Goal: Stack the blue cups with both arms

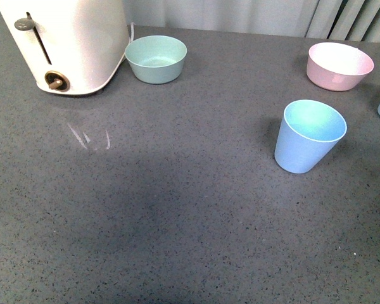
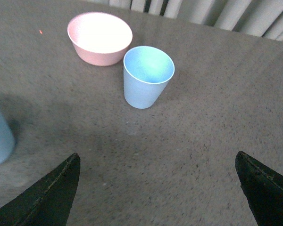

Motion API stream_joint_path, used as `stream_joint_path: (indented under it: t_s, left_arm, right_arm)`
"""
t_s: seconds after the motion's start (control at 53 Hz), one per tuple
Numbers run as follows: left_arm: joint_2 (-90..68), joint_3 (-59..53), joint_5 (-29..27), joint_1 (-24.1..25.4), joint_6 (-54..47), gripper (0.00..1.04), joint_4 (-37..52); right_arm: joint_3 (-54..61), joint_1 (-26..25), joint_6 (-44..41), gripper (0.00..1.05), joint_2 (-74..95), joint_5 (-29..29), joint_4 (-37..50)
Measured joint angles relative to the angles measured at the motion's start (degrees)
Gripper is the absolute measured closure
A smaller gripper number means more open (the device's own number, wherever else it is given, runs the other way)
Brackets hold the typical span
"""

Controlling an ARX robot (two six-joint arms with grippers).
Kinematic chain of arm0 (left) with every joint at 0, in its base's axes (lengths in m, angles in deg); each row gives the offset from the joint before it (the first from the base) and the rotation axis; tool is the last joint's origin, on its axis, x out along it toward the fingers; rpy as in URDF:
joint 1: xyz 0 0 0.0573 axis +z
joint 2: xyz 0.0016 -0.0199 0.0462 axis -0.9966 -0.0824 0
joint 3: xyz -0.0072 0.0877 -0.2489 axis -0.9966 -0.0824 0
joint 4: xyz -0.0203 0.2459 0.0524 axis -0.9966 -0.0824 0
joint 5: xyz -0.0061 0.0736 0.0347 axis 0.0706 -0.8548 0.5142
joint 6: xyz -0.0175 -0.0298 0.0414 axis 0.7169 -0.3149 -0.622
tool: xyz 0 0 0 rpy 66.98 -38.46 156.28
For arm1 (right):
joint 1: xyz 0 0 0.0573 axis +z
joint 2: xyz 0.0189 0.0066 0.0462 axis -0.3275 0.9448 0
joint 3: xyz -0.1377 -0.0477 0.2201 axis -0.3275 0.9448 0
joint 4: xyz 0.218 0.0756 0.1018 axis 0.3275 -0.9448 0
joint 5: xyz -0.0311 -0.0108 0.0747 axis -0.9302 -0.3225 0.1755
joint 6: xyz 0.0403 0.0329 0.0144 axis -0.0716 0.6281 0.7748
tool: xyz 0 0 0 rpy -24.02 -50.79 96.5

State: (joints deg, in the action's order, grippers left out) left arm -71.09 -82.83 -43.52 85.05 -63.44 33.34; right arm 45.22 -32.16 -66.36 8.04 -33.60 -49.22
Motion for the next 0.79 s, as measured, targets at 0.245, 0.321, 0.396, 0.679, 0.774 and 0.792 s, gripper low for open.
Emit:
stream_joint_path:
  t_s: [0.245,0.321,0.396,0.679,0.774,0.792]
  left_arm:
    - [0.0,0.0,0.0,0.0,-0.1,0.09,0.0]
    - [0.0,0.0,0.0,0.0,-0.1,0.09,0.0]
    - [0.0,0.0,0.0,0.0,-0.1,0.09,0.0]
    - [0.0,0.0,0.0,0.0,-0.1,0.09,0.0]
    - [0.0,0.0,0.0,0.0,-0.1,0.09,0.0]
    - [0.0,0.0,0.0,0.0,-0.1,0.09,0.0]
  right_arm:
    - [-14.3,2.7,-9.7,0.09,23.2,-2.2,-3.1]
    - [-19.6,3.8,-11.5,0.09,27.7,-3.5,-4.6]
    - [-25.0,5.2,-12.6,0.09,31.2,-3.9,-6.0]
    - [-38.2,9.0,-14.4,0.09,43.1,-5.9,-10.3]
    - [-38.9,9.3,-14.4,0.09,44.8,-6.5,-10.4]
    - [-38.9,9.4,-14.4,0.09,45.0,-6.5,-10.4]
